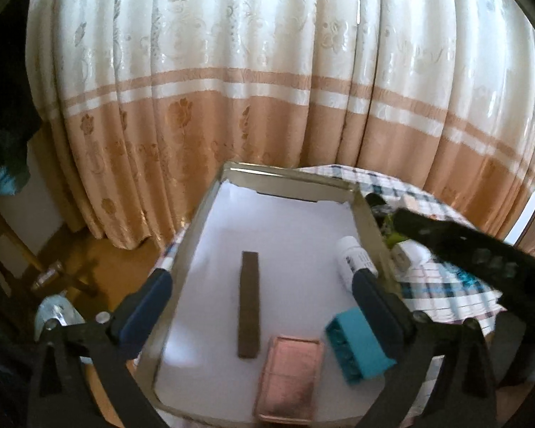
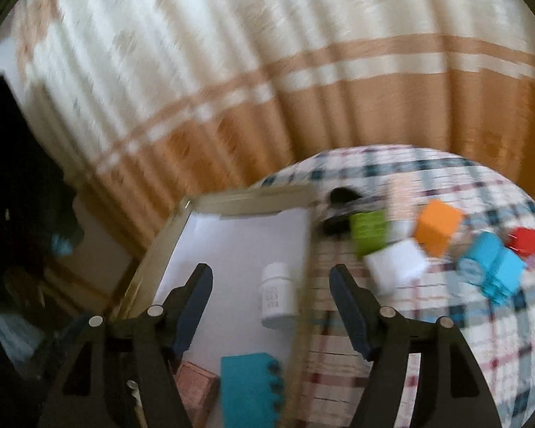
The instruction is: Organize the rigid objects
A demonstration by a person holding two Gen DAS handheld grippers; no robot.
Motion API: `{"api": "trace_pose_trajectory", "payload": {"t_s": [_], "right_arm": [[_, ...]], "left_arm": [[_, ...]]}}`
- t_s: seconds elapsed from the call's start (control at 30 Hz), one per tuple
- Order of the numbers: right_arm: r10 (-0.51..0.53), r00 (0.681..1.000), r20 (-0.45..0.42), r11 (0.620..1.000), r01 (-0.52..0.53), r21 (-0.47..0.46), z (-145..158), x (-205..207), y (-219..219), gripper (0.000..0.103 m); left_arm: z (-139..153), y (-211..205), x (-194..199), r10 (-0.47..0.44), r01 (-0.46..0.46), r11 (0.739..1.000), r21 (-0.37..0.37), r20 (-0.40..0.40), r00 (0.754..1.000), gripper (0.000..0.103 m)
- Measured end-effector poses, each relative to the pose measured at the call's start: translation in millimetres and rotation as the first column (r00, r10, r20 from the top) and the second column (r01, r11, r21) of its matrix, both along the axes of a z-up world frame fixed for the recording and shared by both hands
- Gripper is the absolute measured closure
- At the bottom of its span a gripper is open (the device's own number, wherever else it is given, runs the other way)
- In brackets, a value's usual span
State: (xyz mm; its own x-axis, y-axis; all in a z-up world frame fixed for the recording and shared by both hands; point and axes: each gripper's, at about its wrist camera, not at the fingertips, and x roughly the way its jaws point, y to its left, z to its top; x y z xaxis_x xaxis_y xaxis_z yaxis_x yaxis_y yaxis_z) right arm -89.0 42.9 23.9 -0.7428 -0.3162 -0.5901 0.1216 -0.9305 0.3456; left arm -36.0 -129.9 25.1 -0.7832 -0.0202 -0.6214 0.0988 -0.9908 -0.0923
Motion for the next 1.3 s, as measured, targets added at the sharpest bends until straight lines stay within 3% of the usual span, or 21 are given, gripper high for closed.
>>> {"api": "trace_pose_trajectory", "payload": {"t_s": [0.17, 0.33, 0.43, 0.73, 0.9, 1.3], "right_arm": [[-0.18, 0.982, -0.053, 0.982, 0.182, 0.039, -0.1, 38.5, 57.1, 0.03], [-0.331, 0.941, -0.077, 0.934, 0.338, 0.117, -14.6, 65.8, 102.5, 0.03], [-0.398, 0.913, -0.092, 0.905, 0.407, 0.12, -18.9, 76.5, 123.5, 0.03], [-0.472, 0.865, -0.172, 0.854, 0.497, 0.154, -22.8, 99.9, 135.6, 0.03], [-0.49, 0.854, -0.173, 0.849, 0.513, 0.129, -24.0, 103.1, 140.7, 0.03], [-0.513, 0.855, -0.076, 0.853, 0.517, 0.064, -38.2, 107.3, 154.5, 0.03]], "left_arm": [[-4.4, 7.5, 12.9, 0.0, 0.0, 0.999, 0.043, 0.004, 1.0, 0.001], [-3.1, 26.6, 27.6, -0.025, 0.028, 0.997, 0.078, -0.031, 0.999, 0.001], [-3.0, 44.1, 34.5, -0.044, 0.046, 0.998, 0.039, -0.044, 0.998, 0.001], [-9.1, 82.6, 49.9, -0.111, 0.108, 0.992, -0.062, -0.049, 0.993, 0.001], [-11.9, 102.5, 55.8, -0.151, 0.144, 0.983, -0.116, -0.053, 0.987, 0.001], [-24.4, 133.8, 63.3, -0.23, 0.226, 0.964, -0.14, -0.012, 0.973, 0.001]]}}
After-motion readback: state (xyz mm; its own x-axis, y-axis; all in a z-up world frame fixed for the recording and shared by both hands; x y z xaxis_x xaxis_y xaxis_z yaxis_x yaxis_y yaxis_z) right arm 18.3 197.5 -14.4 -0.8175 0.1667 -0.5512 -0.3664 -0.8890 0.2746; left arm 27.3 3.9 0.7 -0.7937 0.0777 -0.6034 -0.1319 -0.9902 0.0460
